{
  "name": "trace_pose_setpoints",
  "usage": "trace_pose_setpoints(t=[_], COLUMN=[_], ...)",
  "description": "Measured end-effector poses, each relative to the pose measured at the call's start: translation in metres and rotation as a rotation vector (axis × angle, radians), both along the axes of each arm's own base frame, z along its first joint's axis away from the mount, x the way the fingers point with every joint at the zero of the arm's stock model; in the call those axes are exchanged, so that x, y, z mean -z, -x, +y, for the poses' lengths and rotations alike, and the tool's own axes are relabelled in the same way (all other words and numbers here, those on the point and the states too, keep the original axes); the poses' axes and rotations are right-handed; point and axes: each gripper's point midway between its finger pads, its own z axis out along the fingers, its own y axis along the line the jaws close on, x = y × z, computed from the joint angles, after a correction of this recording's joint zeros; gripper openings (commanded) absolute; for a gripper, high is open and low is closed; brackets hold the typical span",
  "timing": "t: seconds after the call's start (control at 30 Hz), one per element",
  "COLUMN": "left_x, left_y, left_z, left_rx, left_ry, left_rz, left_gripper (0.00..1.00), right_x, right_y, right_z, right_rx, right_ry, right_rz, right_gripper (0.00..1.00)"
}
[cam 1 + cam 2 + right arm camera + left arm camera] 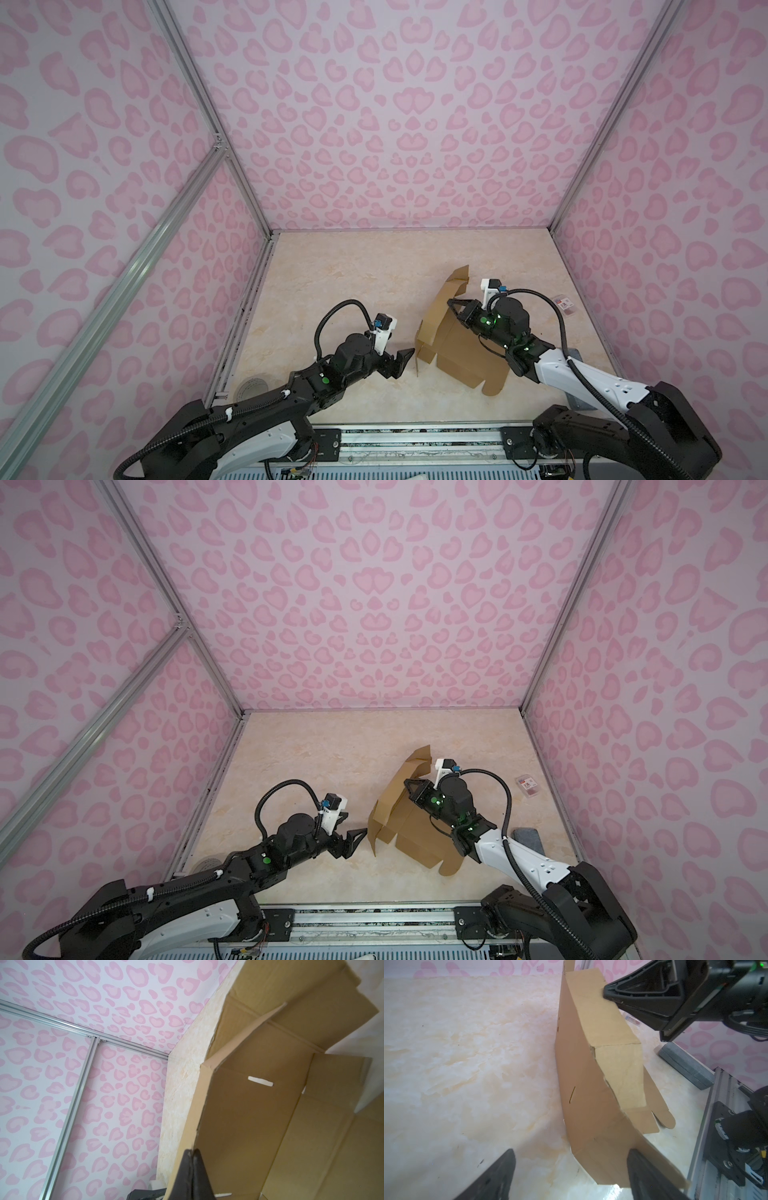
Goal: Fold the paper box
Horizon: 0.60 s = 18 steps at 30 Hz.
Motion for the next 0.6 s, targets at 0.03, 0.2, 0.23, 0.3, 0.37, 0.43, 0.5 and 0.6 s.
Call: trace_pose_setpoints(t=[0.03, 0.2, 0.23, 0.3, 0.37, 0.43, 0.5, 0.6], left_x=[-0.001, 0.004, 0.004, 0.004, 0.003, 0.004, 0.006, 0.008], left_y=[0.0, -0.002, -0.004, -0.006, -0.008, -0.01, -0.012, -0.013], left_z=[-0.002, -0.013, -0.015, -0.018, -0.019, -0.017, -0.014, -0.012], left_rx=[0.012, 0.061, 0.065, 0.074, 0.079, 0.07, 0.06, 0.056], left_ry=[-0.001, -0.039, -0.047, -0.063, -0.075, -0.088, -0.106, -0.122], left_rz=[-0.01, -0.023, -0.026, -0.039, -0.057, -0.068, -0.08, -0.093], left_gripper=[0.85, 0.83, 0.8, 0.79, 0.79, 0.79, 0.77, 0.76], right_x=[0.0, 0.0, 0.001, 0.001, 0.001, 0.004, 0.005, 0.006], right_y=[0.0, 0.0, 0.0, 0.001, 0.001, 0.001, 0.002, 0.002], right_z=[0.0, 0.0, 0.0, 0.0, 0.0, -0.001, -0.001, -0.001], right_rx=[0.0, -0.001, -0.001, -0.001, -0.001, 0.0, 0.0, 0.0], right_ry=[0.0, 0.0, 0.0, 0.0, 0.0, 0.002, 0.004, 0.004], right_rz=[0.0, 0.0, 0.0, 0.001, 0.0, 0.004, 0.007, 0.007], right_gripper=[0.0, 0.0, 0.0, 0.0, 0.0, 0.0, 0.0, 0.0])
